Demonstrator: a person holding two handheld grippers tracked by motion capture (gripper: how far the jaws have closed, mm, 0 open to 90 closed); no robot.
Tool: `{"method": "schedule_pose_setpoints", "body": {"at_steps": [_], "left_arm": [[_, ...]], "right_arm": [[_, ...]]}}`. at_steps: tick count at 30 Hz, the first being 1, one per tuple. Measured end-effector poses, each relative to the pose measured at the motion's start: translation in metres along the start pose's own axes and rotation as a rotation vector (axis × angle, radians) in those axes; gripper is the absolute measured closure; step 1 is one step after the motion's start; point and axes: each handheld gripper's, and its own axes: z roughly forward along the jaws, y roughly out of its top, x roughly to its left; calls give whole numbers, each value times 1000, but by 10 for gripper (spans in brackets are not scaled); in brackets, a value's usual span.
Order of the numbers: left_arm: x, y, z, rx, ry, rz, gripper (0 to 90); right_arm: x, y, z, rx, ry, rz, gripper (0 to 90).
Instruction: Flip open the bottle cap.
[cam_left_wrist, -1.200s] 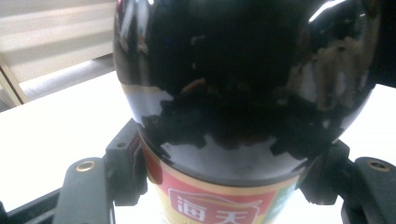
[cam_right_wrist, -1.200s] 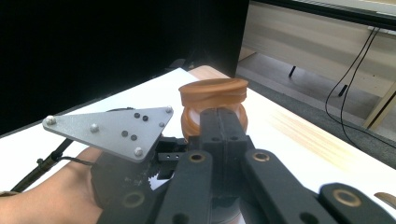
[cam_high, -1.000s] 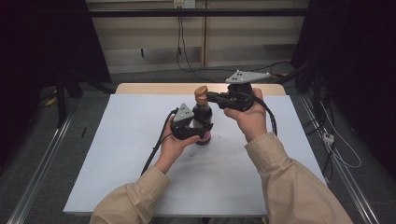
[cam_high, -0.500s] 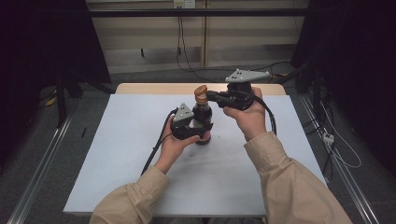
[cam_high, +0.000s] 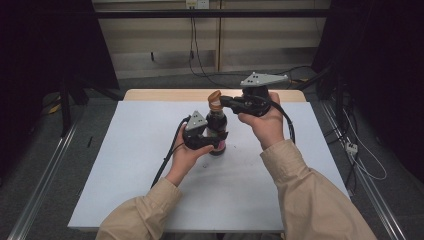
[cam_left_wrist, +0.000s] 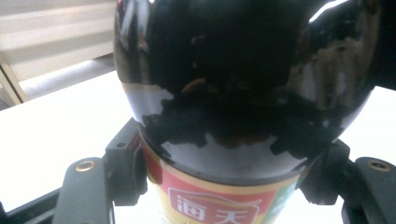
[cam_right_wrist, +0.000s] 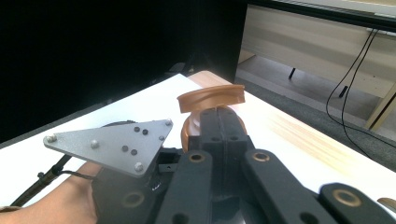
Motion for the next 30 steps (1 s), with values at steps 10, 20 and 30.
{"method": "schedule_pose_setpoints", "body": {"at_steps": [10, 20, 30], "left_arm": [[0, 0, 0, 0, 0, 1, 306], [1, 0, -1, 14, -27, 9, 304], [1, 1, -1, 16, -29, 7, 304]], "right_arm": [[0, 1, 0, -2, 0, 4, 900], [3, 7, 3, -7, -4, 1, 900], [3, 8, 6, -16, -2, 3, 900]]}}
